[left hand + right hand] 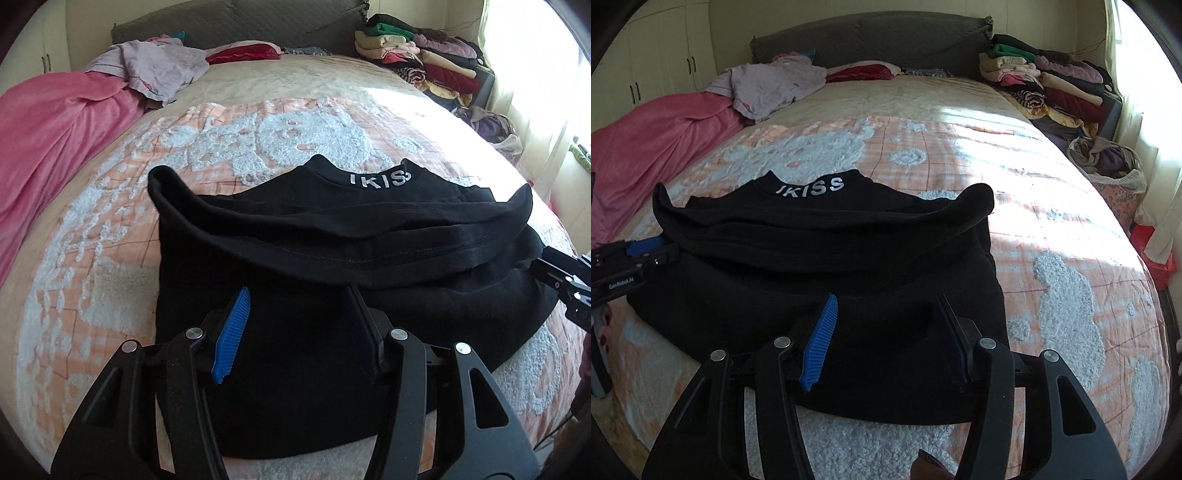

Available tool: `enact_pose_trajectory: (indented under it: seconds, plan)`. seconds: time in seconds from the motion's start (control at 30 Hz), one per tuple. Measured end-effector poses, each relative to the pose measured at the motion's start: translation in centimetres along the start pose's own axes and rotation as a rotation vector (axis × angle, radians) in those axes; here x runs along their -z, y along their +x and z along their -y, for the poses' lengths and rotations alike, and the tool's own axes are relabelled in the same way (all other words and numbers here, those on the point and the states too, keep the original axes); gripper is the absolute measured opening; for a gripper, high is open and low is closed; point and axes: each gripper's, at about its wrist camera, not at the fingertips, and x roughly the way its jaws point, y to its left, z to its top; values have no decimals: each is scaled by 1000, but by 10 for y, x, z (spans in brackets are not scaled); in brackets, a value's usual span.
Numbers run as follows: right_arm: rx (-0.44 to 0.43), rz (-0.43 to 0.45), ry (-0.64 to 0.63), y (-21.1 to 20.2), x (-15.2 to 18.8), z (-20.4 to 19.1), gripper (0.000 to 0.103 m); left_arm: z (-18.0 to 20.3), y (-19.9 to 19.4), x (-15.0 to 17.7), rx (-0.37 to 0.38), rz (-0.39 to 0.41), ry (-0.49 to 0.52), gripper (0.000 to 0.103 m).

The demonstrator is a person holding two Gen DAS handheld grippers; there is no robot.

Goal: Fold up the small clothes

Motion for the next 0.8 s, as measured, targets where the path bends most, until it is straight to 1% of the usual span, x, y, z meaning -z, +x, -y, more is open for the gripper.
enact_pose_trajectory:
  seconds: [0.1,0.2,0.33,0.57,0.7,0.8]
  plan:
    - [25,-55,-26,21,-3,-3,52,2,14,-9,-1,-20,-13,45]
    - [31,-77,-18,39,-7,-1,52,-1,21,-18,3,-7,-36,45]
    - [34,-62,-4,47,-19,-1,52,-12,30,-30,14,19,-76,45]
    - [85,-56,8,76,-48,-2,51,-53,32,-37,17,59,-176,45]
    - [111,-44,65,91,-66,8,50,-77,31,-36,18,64,-233,45]
    - [137,-15,115,87,-74,22,50,-88,28,-36,29,70,-263,45]
